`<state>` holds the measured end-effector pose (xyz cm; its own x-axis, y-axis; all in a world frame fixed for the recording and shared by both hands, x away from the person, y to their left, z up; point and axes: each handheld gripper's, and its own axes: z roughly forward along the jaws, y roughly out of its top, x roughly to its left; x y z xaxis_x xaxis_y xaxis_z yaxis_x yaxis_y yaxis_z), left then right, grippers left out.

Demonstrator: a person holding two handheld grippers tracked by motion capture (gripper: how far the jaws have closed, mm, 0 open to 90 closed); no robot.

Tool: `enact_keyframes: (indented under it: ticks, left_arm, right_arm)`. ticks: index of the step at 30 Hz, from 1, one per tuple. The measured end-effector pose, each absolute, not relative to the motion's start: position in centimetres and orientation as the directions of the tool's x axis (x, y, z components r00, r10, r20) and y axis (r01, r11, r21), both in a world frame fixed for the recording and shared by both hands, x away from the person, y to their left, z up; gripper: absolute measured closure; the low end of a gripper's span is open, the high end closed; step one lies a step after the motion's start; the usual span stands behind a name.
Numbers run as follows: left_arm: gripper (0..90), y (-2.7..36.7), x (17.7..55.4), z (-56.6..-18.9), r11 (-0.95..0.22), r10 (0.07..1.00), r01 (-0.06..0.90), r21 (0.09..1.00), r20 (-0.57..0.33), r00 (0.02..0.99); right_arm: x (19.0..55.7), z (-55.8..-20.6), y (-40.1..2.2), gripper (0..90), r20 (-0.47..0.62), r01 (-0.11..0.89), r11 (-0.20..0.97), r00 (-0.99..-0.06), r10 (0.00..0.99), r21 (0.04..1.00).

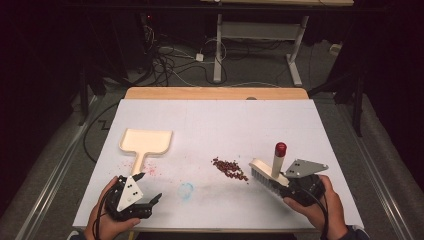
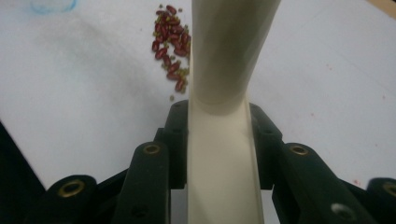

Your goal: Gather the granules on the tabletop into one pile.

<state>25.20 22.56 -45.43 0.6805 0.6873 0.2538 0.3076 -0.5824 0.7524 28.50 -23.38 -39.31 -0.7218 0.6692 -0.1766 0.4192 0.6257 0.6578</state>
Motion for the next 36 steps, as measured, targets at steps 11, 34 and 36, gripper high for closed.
enact_keyframes:
  ticks: [11, 34, 36]
  left_arm:
    - [19.2, 22.4, 25.2, -45.5, -0.591, 0.675, 0.303, 0.748, 0.253, 0.693]
    - [19.2, 22.6, 25.3, -45.6, -0.584, 0.681, 0.309, 0.750, 0.246, 0.690]
    - [19.2, 22.6, 25.4, -45.6, -0.581, 0.685, 0.312, 0.751, 0.245, 0.686]
  right_arm:
    - [28.2, -40.0, -22.3, 67.3, -0.126, 0.413, 0.660, -0.783, 0.609, 0.628]
    - [31.3, -38.9, -19.9, 67.3, -0.124, 0.334, 0.598, -0.794, 0.595, 0.729]
    - [31.2, -38.9, -19.9, 67.3, -0.106, 0.307, 0.583, -0.817, 0.567, 0.752]
